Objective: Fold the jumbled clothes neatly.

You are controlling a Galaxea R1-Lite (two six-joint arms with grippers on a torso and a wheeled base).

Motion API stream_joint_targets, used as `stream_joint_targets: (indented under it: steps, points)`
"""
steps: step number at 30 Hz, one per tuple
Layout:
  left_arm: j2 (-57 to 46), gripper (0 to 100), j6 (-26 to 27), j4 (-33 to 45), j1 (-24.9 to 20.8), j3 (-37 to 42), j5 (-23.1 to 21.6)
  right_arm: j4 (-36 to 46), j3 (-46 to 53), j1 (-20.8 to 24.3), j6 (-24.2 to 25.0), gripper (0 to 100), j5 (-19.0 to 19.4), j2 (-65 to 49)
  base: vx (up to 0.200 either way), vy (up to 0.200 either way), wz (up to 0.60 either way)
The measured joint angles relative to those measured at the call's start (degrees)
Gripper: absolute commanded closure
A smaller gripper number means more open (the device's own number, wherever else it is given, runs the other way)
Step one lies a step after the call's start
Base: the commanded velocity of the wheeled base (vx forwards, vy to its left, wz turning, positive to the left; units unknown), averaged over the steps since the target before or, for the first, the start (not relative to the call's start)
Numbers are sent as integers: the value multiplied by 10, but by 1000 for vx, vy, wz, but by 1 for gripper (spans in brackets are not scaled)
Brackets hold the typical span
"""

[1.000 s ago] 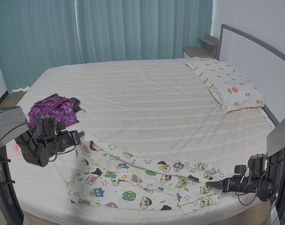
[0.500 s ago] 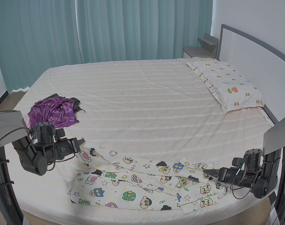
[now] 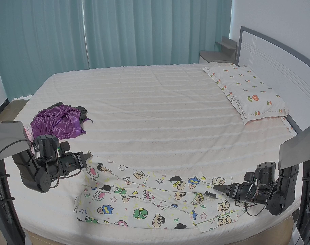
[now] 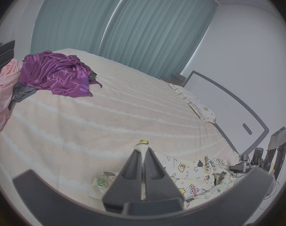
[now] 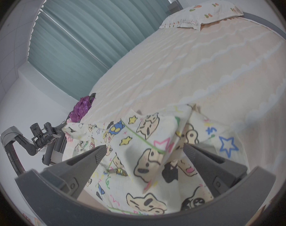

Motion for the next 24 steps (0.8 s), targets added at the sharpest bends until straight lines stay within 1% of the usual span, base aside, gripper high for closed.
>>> stream_joint_targets:
  steps: [4,8,12,13,16,22,24]
  points:
    - [-1,100,1,0,-1,1,1,17,1,13,0,0,-1,-9,0,0,0]
    - [-2,100,1,0,-1,1,1,33,-19,23,0,0,-1,-9,0,0,0]
    - [-3,100,1,-1,-2,2,1,97,-59,31,2,0,0,-9,0,0,0]
    - [-3,100,1,-1,-2,3,1,118,-76,32,3,100,0,-9,0,0,0]
    - [-3,100,2,0,-2,4,2,136,-101,33,5,100,2,-8,0,0,0]
    - [-2,100,5,0,-3,5,4,135,-113,21,8,100,5,-8,0,0,0]
    - [-2,100,5,-1,-3,5,4,134,-114,15,22,100,5,-10,0,0,0]
